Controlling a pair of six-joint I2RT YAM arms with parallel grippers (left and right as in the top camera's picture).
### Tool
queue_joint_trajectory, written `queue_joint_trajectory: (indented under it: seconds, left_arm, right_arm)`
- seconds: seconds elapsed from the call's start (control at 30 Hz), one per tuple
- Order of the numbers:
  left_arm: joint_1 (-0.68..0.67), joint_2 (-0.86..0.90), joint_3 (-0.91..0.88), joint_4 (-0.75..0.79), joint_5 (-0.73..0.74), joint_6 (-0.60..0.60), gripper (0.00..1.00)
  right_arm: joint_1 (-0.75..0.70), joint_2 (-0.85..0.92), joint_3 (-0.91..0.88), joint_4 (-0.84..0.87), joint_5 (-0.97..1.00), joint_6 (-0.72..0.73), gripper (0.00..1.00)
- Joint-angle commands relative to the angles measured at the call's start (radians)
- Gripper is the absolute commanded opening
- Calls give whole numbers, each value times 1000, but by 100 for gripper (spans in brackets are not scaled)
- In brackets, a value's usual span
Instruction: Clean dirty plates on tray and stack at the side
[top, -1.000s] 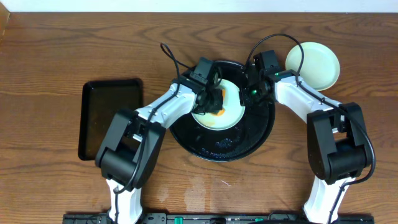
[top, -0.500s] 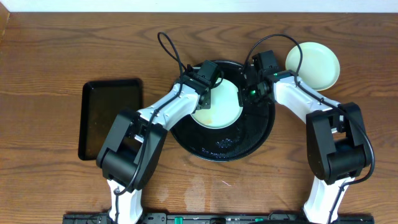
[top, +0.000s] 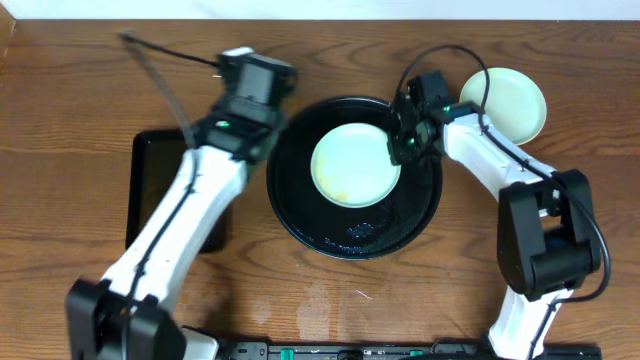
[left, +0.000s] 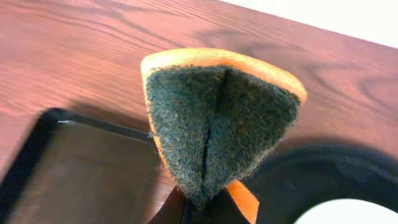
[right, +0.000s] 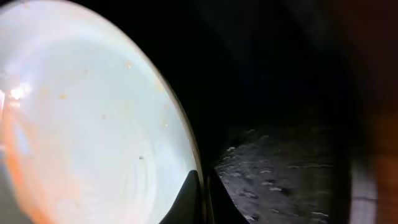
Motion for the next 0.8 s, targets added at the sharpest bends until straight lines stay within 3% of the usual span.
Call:
queue_joint_trajectory:
  seconds: [0.0,0.17,0.4,0.63,0.77]
  left_arm:
    - [108,-24,10,-53,55,-10,8]
    - [255,-10,8,-149,272,-10,8]
    - [364,-5,8,-222,284,-10,8]
    - [404,-5,8,-222,284,-10,8]
    - [404,-5,7,-221,284,-10,8]
  right_arm:
    - [56,-64,131,-72,221,-81,1]
    - [146,-64,264,-142,427,-119,1]
    - [268,-64,396,-175,679,-202,1]
    - [408,-64,444,-151,1057,-495,1]
    - [473,-64,444,-108,1174,-695,1]
